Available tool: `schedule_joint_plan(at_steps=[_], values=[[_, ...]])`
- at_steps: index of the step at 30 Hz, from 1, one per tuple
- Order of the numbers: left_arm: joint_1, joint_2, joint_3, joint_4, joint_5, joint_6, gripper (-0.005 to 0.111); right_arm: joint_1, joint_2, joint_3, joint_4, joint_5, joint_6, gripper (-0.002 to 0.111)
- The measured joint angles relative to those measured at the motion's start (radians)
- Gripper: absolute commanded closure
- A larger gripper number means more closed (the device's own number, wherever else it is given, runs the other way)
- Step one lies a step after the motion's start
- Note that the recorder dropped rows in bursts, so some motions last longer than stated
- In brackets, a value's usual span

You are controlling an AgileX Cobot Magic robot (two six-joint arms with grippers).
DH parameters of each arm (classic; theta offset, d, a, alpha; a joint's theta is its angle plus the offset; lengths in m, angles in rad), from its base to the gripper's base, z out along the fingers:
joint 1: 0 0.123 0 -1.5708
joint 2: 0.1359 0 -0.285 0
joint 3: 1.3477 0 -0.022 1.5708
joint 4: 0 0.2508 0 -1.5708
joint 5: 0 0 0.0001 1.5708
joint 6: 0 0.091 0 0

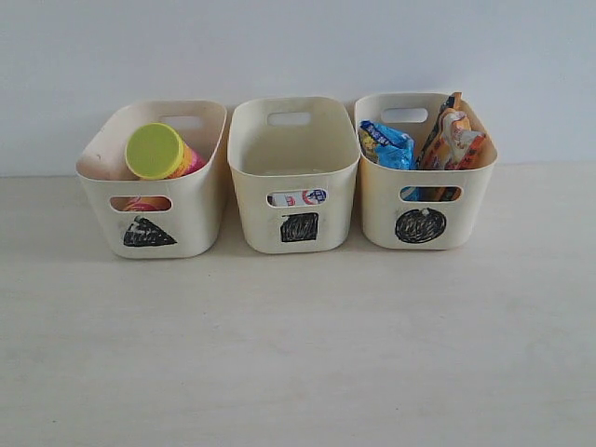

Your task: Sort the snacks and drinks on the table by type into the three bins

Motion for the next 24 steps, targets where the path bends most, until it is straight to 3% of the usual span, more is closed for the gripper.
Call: schedule_joint_plan(at_steps=[9,18,24], values=[[0.0,0.0,0.0,0.0,0.0,0.0,0.102,-0.042,-0.149,0.004,-0.01,0.159,-0.259,0.108],[0.0,0.0,0.0,0.0,0.0,0.0,0.102,-0.057,-0.236,0.004,-0.03,0.348,-0.201,0.108],[0.0,0.0,0.0,0.0,0.0,0.0,0.102,-0.062,-0.238,0.004,-0.05,0.373,-0.156,0.108]])
